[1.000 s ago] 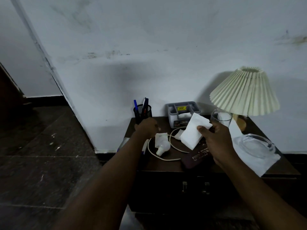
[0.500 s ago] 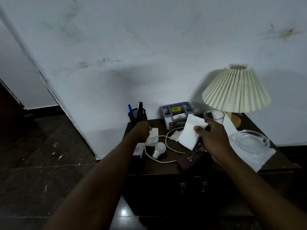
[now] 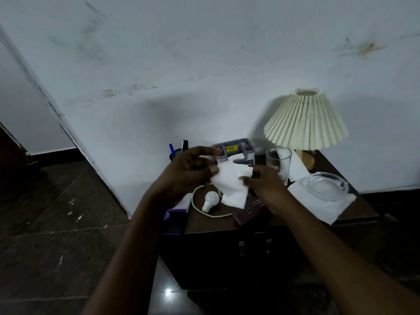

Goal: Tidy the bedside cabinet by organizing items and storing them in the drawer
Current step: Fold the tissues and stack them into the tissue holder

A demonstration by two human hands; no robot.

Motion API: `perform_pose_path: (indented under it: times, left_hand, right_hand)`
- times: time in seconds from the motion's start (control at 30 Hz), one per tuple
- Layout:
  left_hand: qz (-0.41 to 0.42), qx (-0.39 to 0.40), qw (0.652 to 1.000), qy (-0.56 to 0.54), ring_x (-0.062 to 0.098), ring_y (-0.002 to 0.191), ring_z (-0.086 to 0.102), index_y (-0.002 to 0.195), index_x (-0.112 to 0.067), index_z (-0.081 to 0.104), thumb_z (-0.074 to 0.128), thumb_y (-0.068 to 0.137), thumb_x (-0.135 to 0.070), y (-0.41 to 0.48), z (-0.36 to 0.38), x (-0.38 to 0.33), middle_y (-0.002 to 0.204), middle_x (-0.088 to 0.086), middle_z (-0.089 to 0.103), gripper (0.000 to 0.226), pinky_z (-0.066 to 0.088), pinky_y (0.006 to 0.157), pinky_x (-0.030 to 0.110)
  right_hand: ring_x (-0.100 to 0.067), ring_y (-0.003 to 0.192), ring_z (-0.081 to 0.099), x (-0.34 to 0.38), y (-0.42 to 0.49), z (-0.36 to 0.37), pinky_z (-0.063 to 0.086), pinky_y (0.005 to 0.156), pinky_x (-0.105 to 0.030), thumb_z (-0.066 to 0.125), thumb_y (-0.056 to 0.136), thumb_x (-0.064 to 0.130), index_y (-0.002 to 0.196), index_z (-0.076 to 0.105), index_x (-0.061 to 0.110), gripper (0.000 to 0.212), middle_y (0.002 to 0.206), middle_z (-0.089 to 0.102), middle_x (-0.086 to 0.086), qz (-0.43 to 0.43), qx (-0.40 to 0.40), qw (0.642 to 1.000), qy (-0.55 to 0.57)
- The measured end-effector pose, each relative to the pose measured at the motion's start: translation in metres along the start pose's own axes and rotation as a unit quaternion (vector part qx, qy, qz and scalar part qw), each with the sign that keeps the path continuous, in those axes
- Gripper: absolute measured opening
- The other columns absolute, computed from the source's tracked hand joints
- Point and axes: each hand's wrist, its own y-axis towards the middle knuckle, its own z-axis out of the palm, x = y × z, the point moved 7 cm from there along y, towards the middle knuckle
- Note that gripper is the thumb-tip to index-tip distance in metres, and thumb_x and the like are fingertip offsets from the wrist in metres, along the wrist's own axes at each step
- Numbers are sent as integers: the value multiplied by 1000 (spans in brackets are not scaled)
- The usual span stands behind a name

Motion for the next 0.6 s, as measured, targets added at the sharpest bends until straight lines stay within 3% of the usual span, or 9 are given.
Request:
perform_pose_path:
  times: [0.1,0.17,0.3,0.37,0.5,0.6]
  left_hand:
    - [-14,-44,998,45,35,100,73,116,-26,74,76,91,-6,-3,13,27,109,13,78,32,58,84,50]
    - [-14,-82,993,82,32,105,74,108,-35,74,76,92,-6,-1,14,42,104,6,80,34,56,93,56]
    - [23,-137,977,162,9,97,74,109,-41,69,80,89,-10,2,9,50,100,-3,79,38,60,95,37]
    - [29,-141,976,162,9,98,74,115,-41,67,79,89,-10,4,6,51,103,-4,78,42,60,93,34]
    - [20,-97,985,139,9,90,74,133,-36,59,79,88,-8,6,1,57,87,-8,76,56,60,82,25]
    - [5,-45,989,140,15,94,75,145,-33,50,78,88,-8,7,2,65,87,-4,76,68,60,89,30]
  right_hand:
    - [-36,88,76,2,-6,15,60,77,-48,76,92,9,113,78,7,22,100,80,-16,3,92,996,7]
    - [-31,95,78,6,-12,24,62,81,-45,78,90,17,109,81,20,19,103,81,-8,-14,150,989,0]
    - [-23,97,78,8,-17,33,63,85,-39,77,89,14,107,82,24,21,105,81,-5,-12,186,982,-10]
    - [-28,95,77,5,-18,32,60,85,-46,77,88,9,104,82,19,20,101,81,-8,-7,188,981,-36]
    - [-52,104,69,5,-20,32,55,89,-65,76,87,7,104,82,15,20,102,79,-18,1,219,974,-66]
    - [-51,110,67,7,-21,33,51,95,-67,72,92,5,109,81,18,23,108,79,-16,2,248,968,-43]
